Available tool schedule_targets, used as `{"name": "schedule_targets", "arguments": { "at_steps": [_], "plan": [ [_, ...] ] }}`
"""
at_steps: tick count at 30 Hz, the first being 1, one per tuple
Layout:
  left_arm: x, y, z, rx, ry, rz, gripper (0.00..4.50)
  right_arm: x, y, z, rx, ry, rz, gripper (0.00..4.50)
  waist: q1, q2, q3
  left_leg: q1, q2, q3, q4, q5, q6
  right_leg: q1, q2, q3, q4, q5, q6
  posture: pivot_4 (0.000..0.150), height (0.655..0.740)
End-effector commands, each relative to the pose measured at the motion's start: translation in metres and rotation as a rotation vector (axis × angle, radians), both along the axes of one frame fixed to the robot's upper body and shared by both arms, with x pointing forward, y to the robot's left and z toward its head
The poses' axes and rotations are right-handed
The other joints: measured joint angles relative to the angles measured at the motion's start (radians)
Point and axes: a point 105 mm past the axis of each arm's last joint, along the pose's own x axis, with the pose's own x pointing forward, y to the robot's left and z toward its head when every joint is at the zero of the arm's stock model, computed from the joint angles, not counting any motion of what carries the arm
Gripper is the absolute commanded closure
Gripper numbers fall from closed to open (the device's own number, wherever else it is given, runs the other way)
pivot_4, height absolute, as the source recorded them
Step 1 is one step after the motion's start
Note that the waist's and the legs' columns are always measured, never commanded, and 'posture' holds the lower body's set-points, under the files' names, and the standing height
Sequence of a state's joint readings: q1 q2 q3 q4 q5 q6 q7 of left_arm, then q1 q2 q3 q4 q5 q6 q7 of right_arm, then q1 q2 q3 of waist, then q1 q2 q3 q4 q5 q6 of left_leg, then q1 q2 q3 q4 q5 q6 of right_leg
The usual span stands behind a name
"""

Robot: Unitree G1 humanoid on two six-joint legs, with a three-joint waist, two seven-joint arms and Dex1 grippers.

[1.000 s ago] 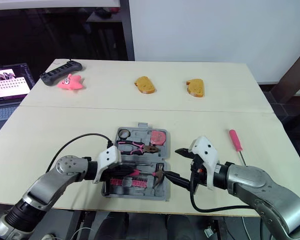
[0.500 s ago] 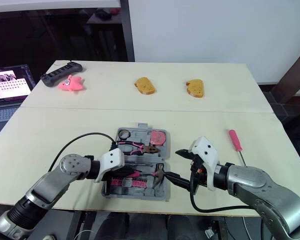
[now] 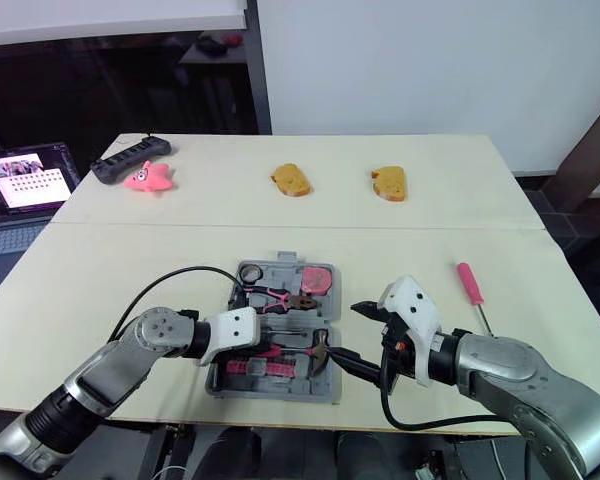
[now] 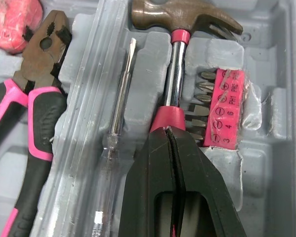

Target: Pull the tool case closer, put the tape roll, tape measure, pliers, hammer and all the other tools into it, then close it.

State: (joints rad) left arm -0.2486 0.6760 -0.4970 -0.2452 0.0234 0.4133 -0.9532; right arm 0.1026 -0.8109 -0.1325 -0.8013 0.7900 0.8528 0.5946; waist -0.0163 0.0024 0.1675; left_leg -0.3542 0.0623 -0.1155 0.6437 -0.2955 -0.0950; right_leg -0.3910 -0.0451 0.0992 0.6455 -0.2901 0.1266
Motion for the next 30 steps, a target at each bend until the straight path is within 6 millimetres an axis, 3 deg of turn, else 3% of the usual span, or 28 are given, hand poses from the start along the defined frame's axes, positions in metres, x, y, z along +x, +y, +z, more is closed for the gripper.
{"name": "schedule_targets", "arguments": {
  "at_steps": [1,4,10,13,16,18,21,24,26,29,30],
  "plan": [
    [-0.011,0.026,-0.047,0.136,0.147,0.117,4.48,0.000,0.002,0.007,-0.005,-0.033,0.012,0.00,0.001,0.001,-0.001,0.000,0.000,0.000,0.000,0.000,0.000,0.000,0.000,0.000,0.000,0.000,0.000,0.150,0.7400],
    [-0.004,0.029,-0.039,0.107,0.134,0.143,4.48,0.001,0.002,0.007,-0.006,-0.033,0.012,0.00,0.002,0.001,-0.001,0.000,0.000,0.000,0.000,0.000,0.000,0.000,0.000,0.000,0.000,0.000,0.000,0.150,0.7400],
    [0.013,0.031,-0.001,-0.053,0.091,0.198,4.48,0.007,0.003,0.007,-0.005,-0.041,0.017,0.00,-0.004,-0.003,0.003,-0.001,0.000,0.000,0.000,0.000,0.000,-0.003,0.000,0.000,0.001,0.000,0.000,0.150,0.7400],
    [0.023,0.030,0.044,-0.263,0.066,0.232,4.48,0.011,0.001,0.011,0.001,-0.065,0.017,0.00,-0.009,-0.008,0.010,-0.003,0.000,0.000,-0.001,0.000,0.000,-0.006,0.002,0.001,0.002,0.002,-0.004,0.150,0.7400],
    [0.018,0.047,0.115,-0.599,-0.062,0.145,4.48,0.015,-0.003,0.013,0.001,-0.095,0.012,0.00,-0.005,-0.010,0.015,-0.010,0.000,0.000,-0.001,0.000,0.000,-0.011,0.001,0.001,0.003,0.003,-0.004,0.150,0.7400],
    [0.015,0.086,0.126,-0.545,-0.080,0.181,4.48,0.019,-0.014,0.013,-0.022,-0.128,-0.020,0.00,-0.003,-0.010,0.016,-0.018,0.001,0.000,0.000,0.001,-0.001,-0.018,0.001,0.000,0.003,0.004,-0.003,0.150,0.7400],
    [0.009,0.130,0.134,-0.499,-0.033,0.270,4.48,0.022,-0.034,0.012,-0.040,-0.146,-0.072,0.00,-0.004,-0.007,0.018,-0.018,0.000,0.000,-0.001,0.000,0.000,-0.019,0.001,0.000,0.003,0.004,-0.001,0.150,0.7400],
    [-0.010,0.187,0.123,-0.367,0.014,0.363,4.48,0.021,-0.067,0.007,-0.074,-0.137,-0.149,0.00,-0.004,-0.008,0.021,-0.018,0.000,0.000,-0.002,0.000,0.000,-0.019,0.000,0.000,0.001,0.002,-0.004,0.150,0.7400],
    [-0.017,0.209,0.118,-0.309,0.004,0.402,4.48,0.019,-0.083,0.004,-0.094,-0.131,-0.183,0.00,-0.003,-0.010,0.023,-0.019,0.000,0.000,-0.002,0.000,0.000,-0.020,0.000,0.000,0.001,0.002,-0.004,0.150,0.7400],
    [-0.026,0.254,0.107,-0.231,-0.029,0.527,3.68,0.015,-0.129,-0.003,-0.144,-0.117,-0.295,0.00,0.003,-0.013,0.025,-0.019,0.000,0.001,-0.002,0.000,0.000,-0.019,0.000,0.000,0.001,0.003,-0.005,0.150,0.7400],
    [-0.030,0.263,0.104,-0.209,-0.029,0.547,3.13,0.013,-0.139,-0.004,-0.154,-0.116,-0.317,0.00,0.002,-0.014,0.025,-0.019,0.000,0.001,-0.001,0.000,-0.001,-0.019,0.000,0.000,0.001,0.003,-0.005,0.150,0.7400]
  ]
}}
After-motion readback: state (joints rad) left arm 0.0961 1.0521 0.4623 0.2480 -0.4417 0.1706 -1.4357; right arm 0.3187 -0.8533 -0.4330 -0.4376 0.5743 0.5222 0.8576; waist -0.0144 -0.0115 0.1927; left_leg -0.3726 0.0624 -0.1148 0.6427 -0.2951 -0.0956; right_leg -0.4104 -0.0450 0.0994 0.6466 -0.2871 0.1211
